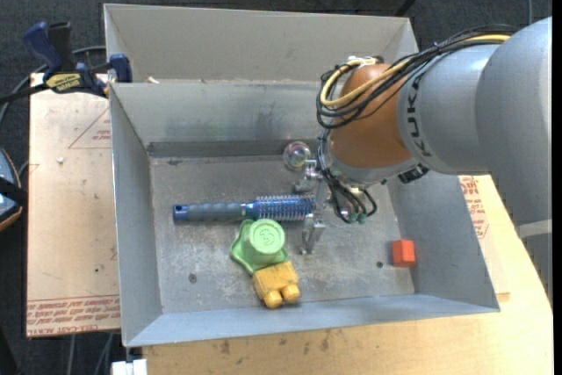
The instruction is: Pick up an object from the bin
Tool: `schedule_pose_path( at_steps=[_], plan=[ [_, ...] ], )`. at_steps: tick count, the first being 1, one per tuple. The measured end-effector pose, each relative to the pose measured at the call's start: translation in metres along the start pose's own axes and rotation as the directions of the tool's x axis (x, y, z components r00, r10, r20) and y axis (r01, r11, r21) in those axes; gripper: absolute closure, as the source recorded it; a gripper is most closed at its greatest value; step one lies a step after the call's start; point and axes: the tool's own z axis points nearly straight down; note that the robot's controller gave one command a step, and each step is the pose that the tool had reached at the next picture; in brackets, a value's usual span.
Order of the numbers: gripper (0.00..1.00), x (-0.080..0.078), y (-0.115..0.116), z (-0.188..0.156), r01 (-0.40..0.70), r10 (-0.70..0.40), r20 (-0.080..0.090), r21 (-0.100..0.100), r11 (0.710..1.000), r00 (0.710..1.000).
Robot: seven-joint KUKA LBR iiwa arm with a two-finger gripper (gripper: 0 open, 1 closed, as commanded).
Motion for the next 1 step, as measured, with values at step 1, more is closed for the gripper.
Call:
schedule_pose_path(
  at_steps=[1],
  plan=[
    [1.0,-0.0032,-0.002,-0.0045,-0.002,0.002,0.008,-0.001,1.0,1.0]
  ],
)
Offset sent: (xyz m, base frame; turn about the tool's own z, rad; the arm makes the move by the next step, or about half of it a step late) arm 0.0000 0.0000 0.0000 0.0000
